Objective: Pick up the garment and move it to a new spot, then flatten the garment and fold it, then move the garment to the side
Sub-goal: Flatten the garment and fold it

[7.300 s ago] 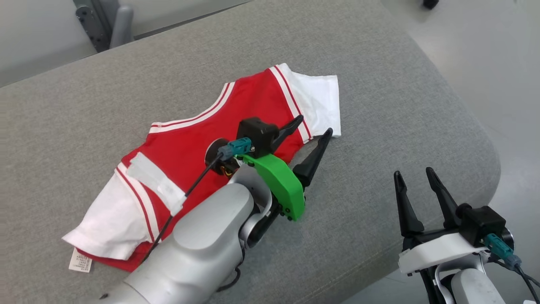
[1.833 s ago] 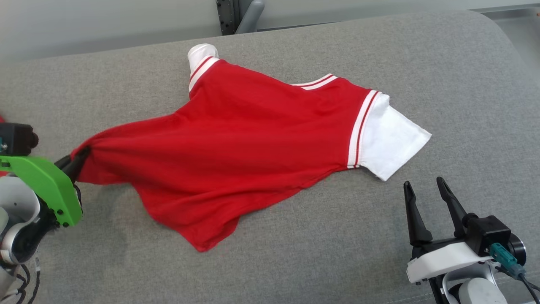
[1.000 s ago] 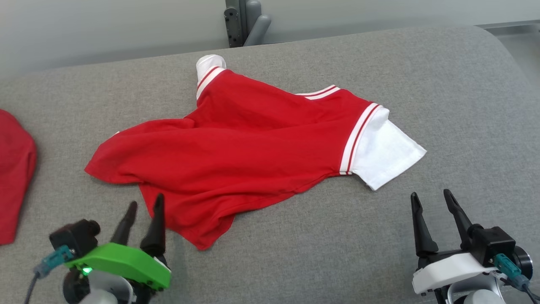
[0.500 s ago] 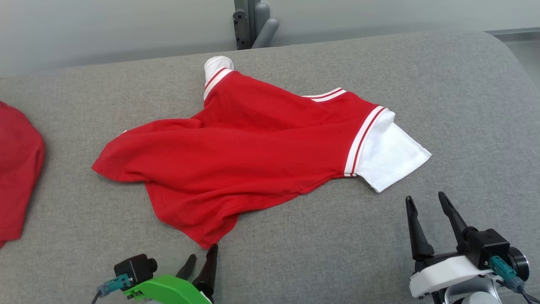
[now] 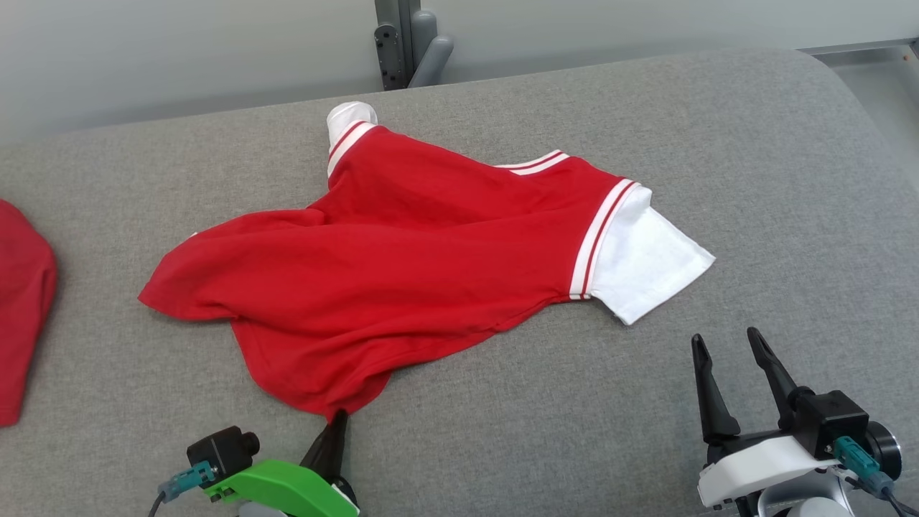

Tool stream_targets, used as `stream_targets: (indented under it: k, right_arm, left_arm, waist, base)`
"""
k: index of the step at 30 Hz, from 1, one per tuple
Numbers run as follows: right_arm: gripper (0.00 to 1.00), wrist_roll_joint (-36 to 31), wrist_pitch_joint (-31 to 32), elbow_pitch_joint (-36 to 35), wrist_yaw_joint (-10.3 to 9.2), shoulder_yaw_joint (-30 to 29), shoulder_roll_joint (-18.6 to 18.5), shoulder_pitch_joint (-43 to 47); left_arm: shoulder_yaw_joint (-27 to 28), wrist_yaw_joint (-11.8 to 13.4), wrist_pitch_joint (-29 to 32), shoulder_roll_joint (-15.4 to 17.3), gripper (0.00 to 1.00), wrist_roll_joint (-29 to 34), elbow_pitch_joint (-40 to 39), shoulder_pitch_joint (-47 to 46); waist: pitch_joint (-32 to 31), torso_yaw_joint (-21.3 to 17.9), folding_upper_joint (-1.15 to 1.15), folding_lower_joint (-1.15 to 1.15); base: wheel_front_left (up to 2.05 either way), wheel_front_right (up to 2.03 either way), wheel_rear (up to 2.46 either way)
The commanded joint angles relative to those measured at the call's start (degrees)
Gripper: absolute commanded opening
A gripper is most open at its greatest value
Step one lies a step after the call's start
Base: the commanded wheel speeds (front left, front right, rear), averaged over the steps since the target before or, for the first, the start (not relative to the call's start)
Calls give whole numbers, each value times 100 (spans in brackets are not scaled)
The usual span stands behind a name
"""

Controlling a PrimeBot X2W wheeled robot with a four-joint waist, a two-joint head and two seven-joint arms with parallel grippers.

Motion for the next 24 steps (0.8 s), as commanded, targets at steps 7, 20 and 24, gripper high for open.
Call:
stream_targets:
  k: [7, 20, 24]
  right_arm:
    - [100, 44, -2, -4, -4, -44, -17, 58]
    - [100, 56, -2, -15, -4, -66, -16, 131]
    - [100, 34, -2, 14, -4, -34, -17, 135]
  left_arm:
    - [-194, 10, -186, 566, 0, 909, -155, -60]
    - [-1003, 720, 78, 1830, 0, 2227, -1350, 616]
    - [-1031, 906, -93, 1651, 0, 2438, -1225, 723]
  waist:
    - [-13, 46, 0, 0]
    - [-55, 179, 0, 0]
    - [-101, 218, 0, 0]
  base:
    - [0, 0, 0]
    - [0, 0, 0]
    - [0, 0, 0]
